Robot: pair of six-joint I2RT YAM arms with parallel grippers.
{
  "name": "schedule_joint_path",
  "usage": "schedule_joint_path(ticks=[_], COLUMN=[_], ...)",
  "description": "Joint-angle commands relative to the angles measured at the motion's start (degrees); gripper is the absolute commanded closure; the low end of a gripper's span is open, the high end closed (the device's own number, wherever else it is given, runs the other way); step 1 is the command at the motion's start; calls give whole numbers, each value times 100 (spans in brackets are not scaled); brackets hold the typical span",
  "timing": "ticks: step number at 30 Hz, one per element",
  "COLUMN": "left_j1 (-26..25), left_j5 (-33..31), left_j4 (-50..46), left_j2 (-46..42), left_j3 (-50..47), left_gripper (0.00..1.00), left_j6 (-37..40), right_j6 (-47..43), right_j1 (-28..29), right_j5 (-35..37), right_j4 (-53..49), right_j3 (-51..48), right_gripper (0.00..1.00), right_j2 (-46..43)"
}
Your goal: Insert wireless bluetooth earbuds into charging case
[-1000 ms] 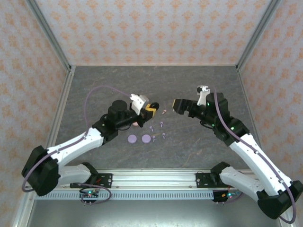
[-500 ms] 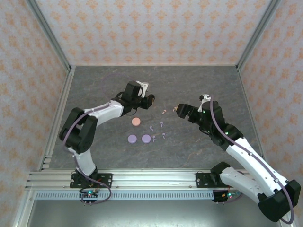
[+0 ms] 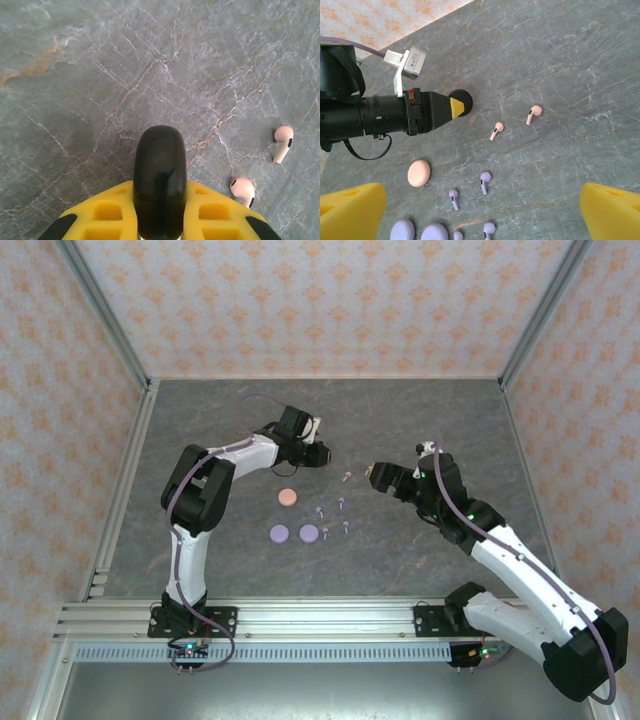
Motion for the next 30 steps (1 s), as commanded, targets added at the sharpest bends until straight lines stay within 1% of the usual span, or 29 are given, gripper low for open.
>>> schedule_joint_path(ticks=[1, 7, 13, 20, 22, 24, 26, 30], left_j1=[22, 22, 41, 126, 136, 148, 153, 154], left_j5=[251, 246, 92, -120, -223, -286, -324, -429], left_j4=[-403, -616, -802, -812, -808, -768, -659, -352], left_j2=[110, 296, 344, 189, 57, -120, -396, -1107], left_j3=[241, 402, 484, 475, 427, 342, 174, -320], left_gripper=[84, 73, 66, 59, 57, 55, 53, 43], left_j6=[21, 199, 354, 415, 475, 530, 540, 568], right_j6=[-2, 81, 43, -52, -146, -483, -792, -1256], right_j1=[-27, -22, -24, -21, -19, -27, -27, -26], right_j5=[75, 185, 243, 225, 212, 194, 413, 686], right_j4=[-92, -321, -562, -722, -807, -1027, -1446, -2210], right_j3=[110, 298, 446, 510, 536, 602, 742, 1010], right_gripper=[1, 1, 1, 1, 1, 1, 1, 1], right_j2=[134, 365, 627, 642, 608, 574, 547, 485])
